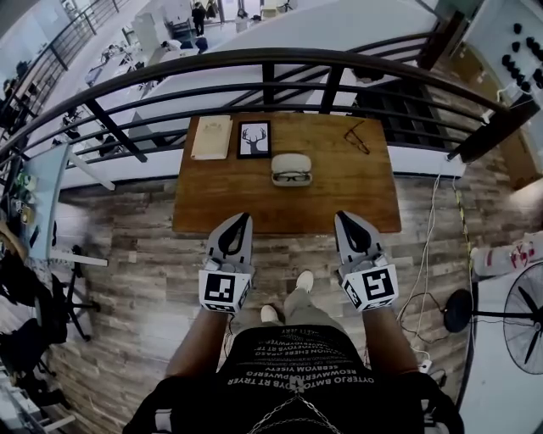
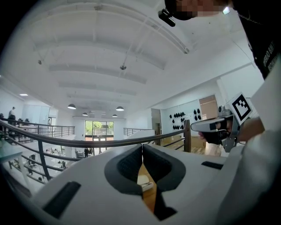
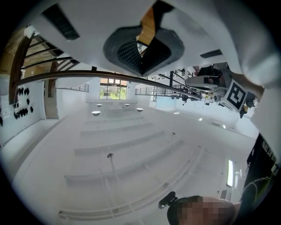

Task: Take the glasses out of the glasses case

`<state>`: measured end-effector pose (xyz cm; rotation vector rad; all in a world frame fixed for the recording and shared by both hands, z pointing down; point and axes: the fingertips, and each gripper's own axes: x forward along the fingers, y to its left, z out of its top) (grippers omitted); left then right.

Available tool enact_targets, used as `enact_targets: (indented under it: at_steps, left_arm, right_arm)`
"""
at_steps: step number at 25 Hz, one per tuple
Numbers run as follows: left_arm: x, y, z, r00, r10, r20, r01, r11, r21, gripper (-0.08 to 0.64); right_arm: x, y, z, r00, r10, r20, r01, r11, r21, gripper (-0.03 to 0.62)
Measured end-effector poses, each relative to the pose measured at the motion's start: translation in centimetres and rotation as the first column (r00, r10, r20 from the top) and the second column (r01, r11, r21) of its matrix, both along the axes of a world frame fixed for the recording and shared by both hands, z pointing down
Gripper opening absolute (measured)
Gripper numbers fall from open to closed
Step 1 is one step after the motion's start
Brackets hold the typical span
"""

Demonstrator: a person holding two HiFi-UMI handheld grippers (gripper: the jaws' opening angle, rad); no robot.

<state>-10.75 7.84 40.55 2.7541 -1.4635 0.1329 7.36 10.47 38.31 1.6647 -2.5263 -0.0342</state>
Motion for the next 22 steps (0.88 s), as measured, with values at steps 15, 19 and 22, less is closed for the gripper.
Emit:
enact_targets:
  at_steps: [15,19,22]
  left_arm:
    - [1.7,-4.6,1.0,1.000,0.004,-0.002,-0.004,1.000,-0.026,0.028]
    - [2.4,-5.7,0.7,1.000,0.000,-0.002,0.000,1.000,-0.019,0.028]
    - [3.0,-6.7,0.4,1.000,-0.001,0.000,0.001,1.000,-0.011,0.028]
  right_arm:
    - [1.1,-4.6,0.6,1.000,-0.004,0.020,0.005,1.000,-0.019,0.014]
    - [1.5,-5.6,0.3,1.000,-0.013,0.024,0.013,1.000,-0.013,0.014]
    - [1.7,-6.4,0.2,0.999,-0.022,0.031,0.023,1.000,-0.012,0.014]
